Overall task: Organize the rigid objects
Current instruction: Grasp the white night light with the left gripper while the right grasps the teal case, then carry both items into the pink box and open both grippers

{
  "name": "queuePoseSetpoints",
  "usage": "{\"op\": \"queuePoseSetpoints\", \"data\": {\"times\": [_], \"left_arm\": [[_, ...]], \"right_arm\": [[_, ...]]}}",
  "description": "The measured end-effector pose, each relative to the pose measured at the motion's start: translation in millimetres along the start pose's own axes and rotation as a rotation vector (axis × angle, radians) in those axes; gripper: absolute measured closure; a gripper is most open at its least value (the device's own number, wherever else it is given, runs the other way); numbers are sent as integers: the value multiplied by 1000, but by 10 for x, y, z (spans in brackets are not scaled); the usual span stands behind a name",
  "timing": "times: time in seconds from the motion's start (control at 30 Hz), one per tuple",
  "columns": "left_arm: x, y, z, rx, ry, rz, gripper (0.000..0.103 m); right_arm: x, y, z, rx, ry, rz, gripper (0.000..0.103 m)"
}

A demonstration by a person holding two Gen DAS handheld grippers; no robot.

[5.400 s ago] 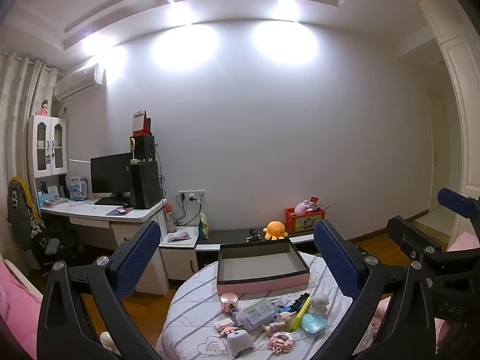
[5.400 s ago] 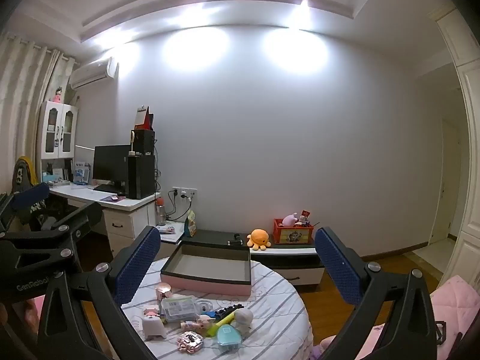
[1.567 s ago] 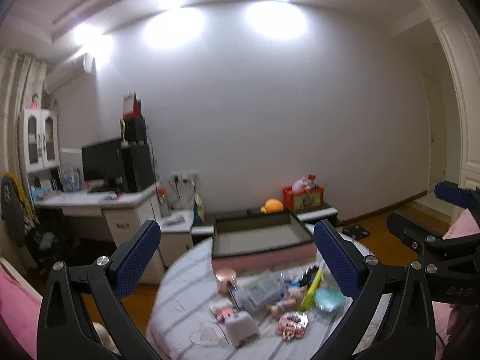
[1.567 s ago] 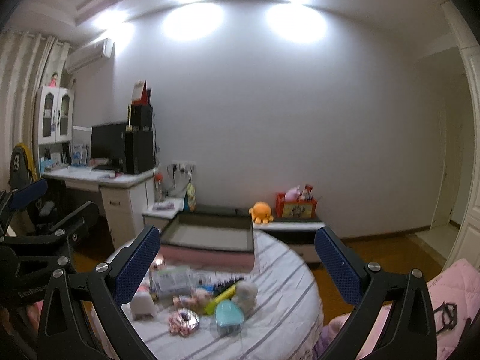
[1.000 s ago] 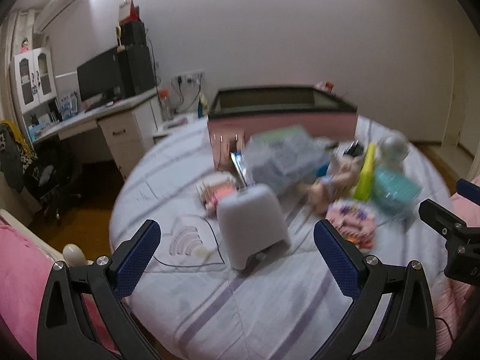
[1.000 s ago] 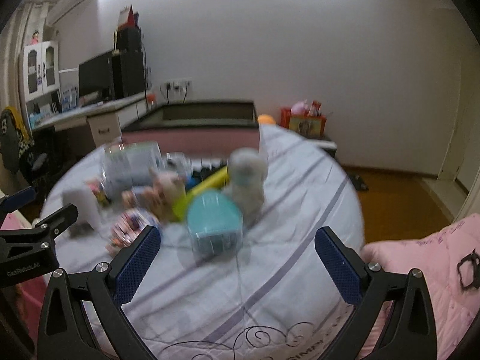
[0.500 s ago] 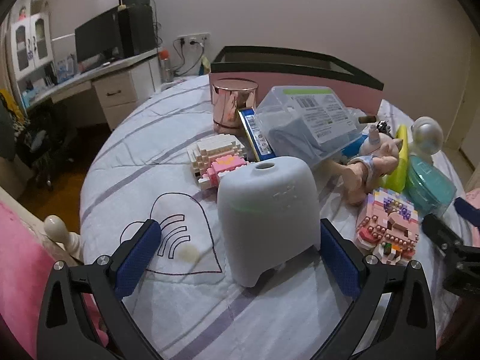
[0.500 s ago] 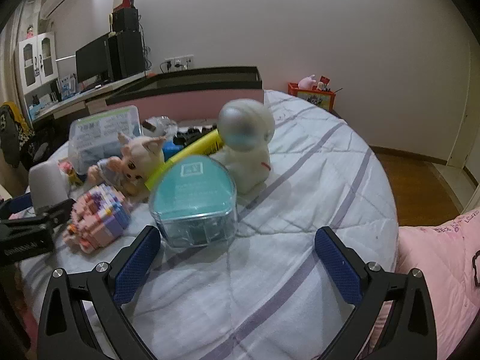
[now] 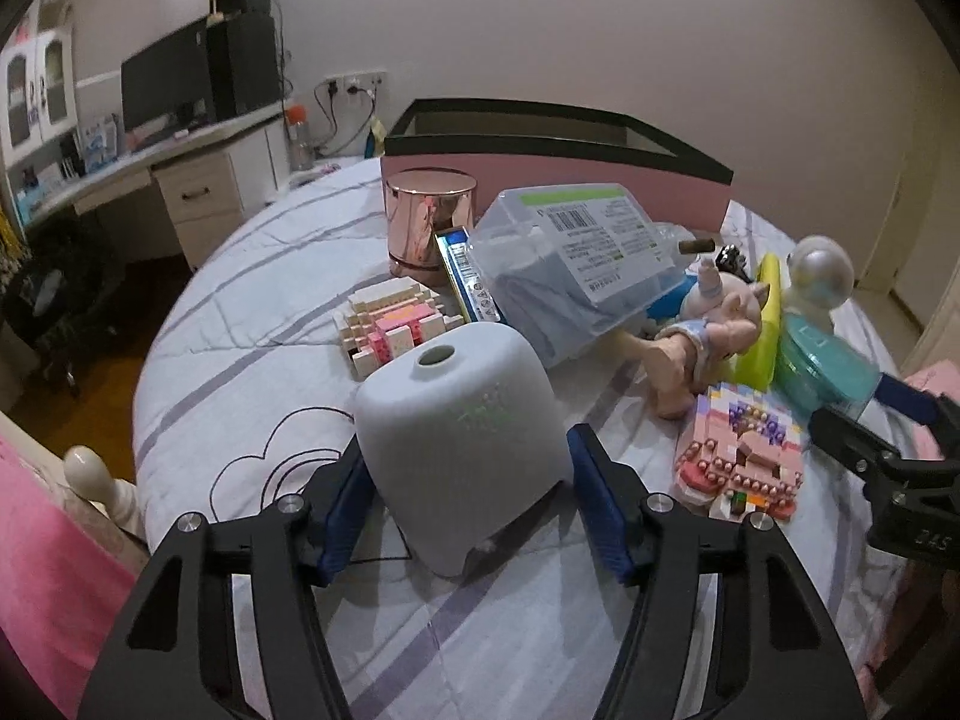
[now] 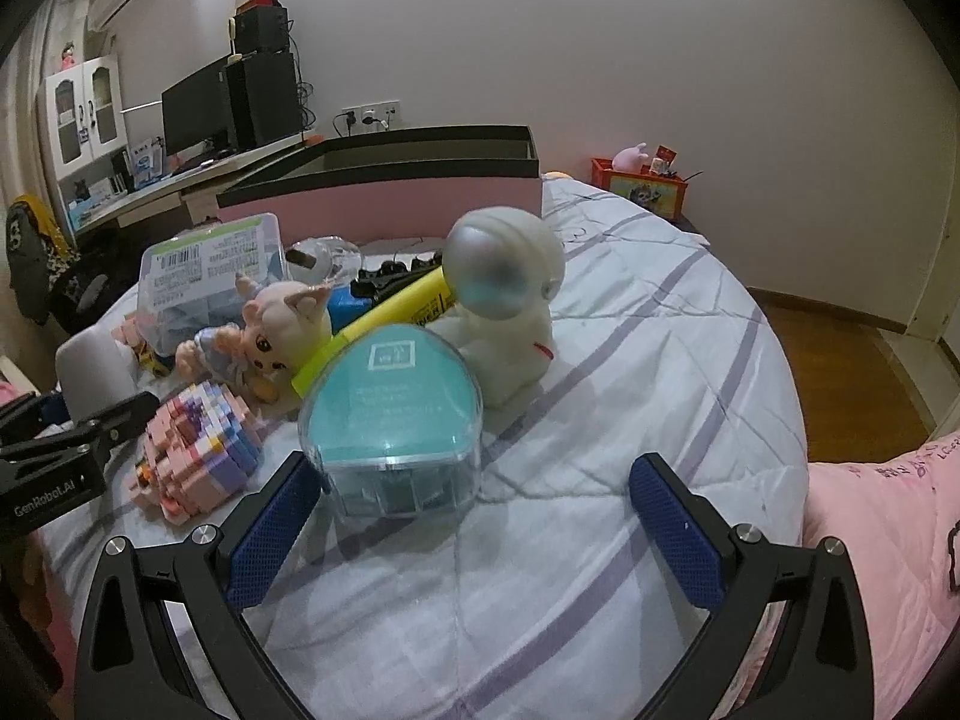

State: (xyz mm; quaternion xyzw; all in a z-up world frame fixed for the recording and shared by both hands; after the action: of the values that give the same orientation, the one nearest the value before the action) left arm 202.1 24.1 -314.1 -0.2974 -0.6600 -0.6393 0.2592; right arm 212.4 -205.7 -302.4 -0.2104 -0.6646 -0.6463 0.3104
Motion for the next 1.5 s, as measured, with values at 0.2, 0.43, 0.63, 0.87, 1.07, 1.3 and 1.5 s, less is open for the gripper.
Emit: {"op": "queuePoseSetpoints", "data": {"times": [0.2, 0.43, 0.63, 0.87, 1.07, 1.3, 1.5], "left_arm": [[-11, 32, -2, -5, -1, -1, 37], [58, 3, 25, -22, -45, -6, 41], [182, -35, 27, -27, -61, -18, 41], [296, 52, -90, -51, -77, -52, 41], [364, 205, -202, -75, -96, -77, 41], [435, 400, -314, -102, -114, -108, 41], [543, 701, -376, -119, -130, -156, 41]], "right_arm": [[-92, 99, 2, -3, 8, 17, 0], [-110, 85, 96, 13, 89, 38, 43], [10, 15, 103, -3, 109, 31, 46], [157, 41, 111, -17, 131, -7, 46], [193, 162, 189, -10, 149, -17, 47], [250, 284, 222, -10, 166, -51, 47], [361, 543, 289, 11, 174, -99, 47]]}}
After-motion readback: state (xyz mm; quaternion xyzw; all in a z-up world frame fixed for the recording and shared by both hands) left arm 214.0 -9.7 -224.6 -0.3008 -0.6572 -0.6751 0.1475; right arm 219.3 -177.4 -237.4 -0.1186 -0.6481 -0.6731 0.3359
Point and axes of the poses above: each gripper's, at about its wrist camera, not at the fingertips, and x roughly against the way its jaws point, z to its left, y to its top, the point moved 4 cm from there along -x, roughly the way its jaws point, and after that the axes turned 3 degrees about z, right-handed, at the moved point
